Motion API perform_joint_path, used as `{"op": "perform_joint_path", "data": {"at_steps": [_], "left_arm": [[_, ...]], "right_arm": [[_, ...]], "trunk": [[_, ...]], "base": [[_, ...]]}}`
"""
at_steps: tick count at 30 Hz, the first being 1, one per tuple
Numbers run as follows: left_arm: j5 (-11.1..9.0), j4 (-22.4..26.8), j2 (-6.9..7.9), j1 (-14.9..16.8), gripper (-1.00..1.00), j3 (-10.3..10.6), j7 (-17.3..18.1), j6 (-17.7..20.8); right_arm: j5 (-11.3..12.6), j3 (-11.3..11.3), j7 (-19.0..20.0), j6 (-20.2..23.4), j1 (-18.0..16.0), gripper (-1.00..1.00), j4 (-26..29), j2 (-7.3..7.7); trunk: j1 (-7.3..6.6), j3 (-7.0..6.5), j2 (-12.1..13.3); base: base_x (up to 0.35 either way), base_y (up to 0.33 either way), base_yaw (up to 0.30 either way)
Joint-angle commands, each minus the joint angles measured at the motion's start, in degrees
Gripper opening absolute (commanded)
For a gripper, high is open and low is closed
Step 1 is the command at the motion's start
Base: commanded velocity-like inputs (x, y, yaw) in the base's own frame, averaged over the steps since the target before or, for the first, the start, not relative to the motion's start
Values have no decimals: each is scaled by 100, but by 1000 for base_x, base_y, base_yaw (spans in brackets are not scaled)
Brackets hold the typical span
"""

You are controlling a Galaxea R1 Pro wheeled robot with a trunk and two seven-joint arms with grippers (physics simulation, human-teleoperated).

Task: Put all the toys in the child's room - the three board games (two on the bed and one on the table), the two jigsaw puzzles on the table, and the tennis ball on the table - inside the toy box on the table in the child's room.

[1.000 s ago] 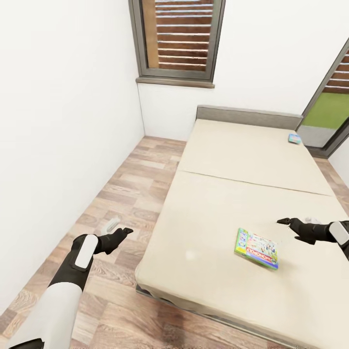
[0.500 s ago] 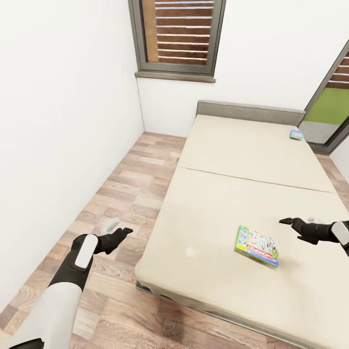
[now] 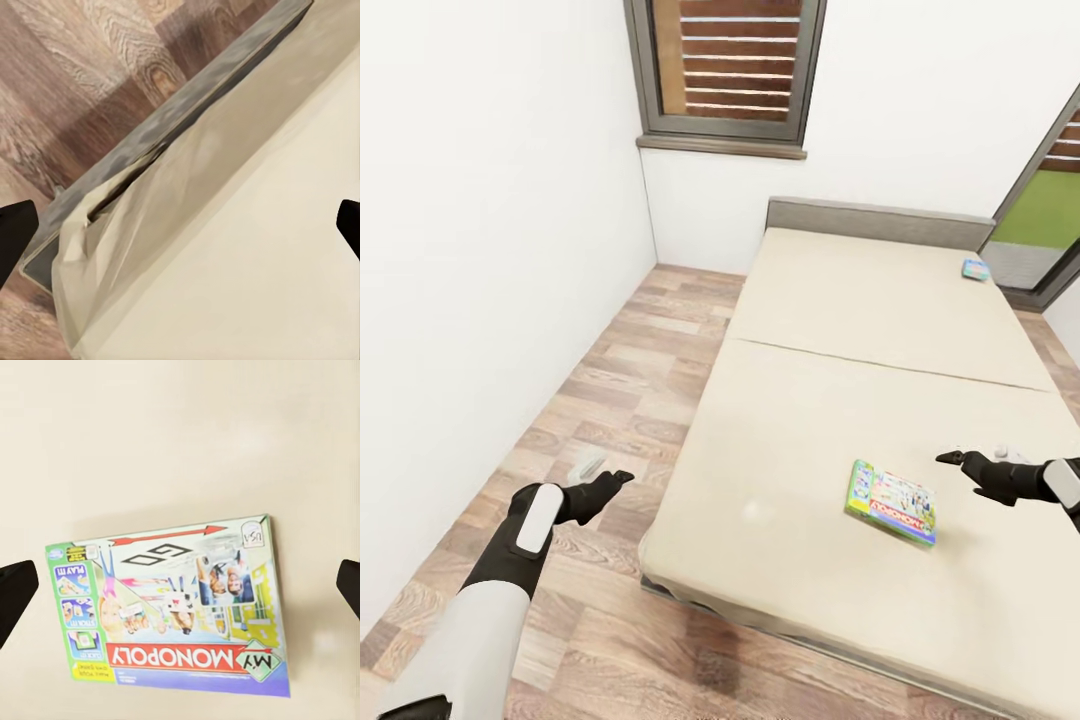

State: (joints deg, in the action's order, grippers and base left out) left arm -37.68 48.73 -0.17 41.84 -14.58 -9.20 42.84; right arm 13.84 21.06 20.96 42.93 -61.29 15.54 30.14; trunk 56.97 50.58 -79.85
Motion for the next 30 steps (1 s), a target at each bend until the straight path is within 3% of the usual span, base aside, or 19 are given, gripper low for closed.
{"op": "perform_joint_path", "data": {"at_steps": [1, 7, 14, 18, 30], "left_arm": [[-61, 6, -2, 3, 100, -8, -48, 24], [-53, -61, 98, 161, 100, -53, -26, -85], [-117, -367, 410, 605, 100, -86, -31, 52], [-139, -607, 493, 829, 100, -89, -40, 108], [-171, -842, 560, 1034, 100, -89, -32, 162]], "right_arm": [[-10, 32, 11, 32, -3, 100, 3, 0], [-3, 30, 25, 12, 9, 100, 2, 16], [2, 30, 36, 11, 11, 100, 2, 24], [3, 30, 38, 10, 16, 100, 2, 29], [4, 30, 41, 7, 16, 100, 6, 26]], "trunk": [[0, 14, -2], [0, 69, -2], [0, 134, -2], [0, 171, -2], [0, 283, -2]], "base": [[0, 0, 0], [0, 0, 0], [0, 0, 0], [0, 0, 0], [0, 0, 0]]}}
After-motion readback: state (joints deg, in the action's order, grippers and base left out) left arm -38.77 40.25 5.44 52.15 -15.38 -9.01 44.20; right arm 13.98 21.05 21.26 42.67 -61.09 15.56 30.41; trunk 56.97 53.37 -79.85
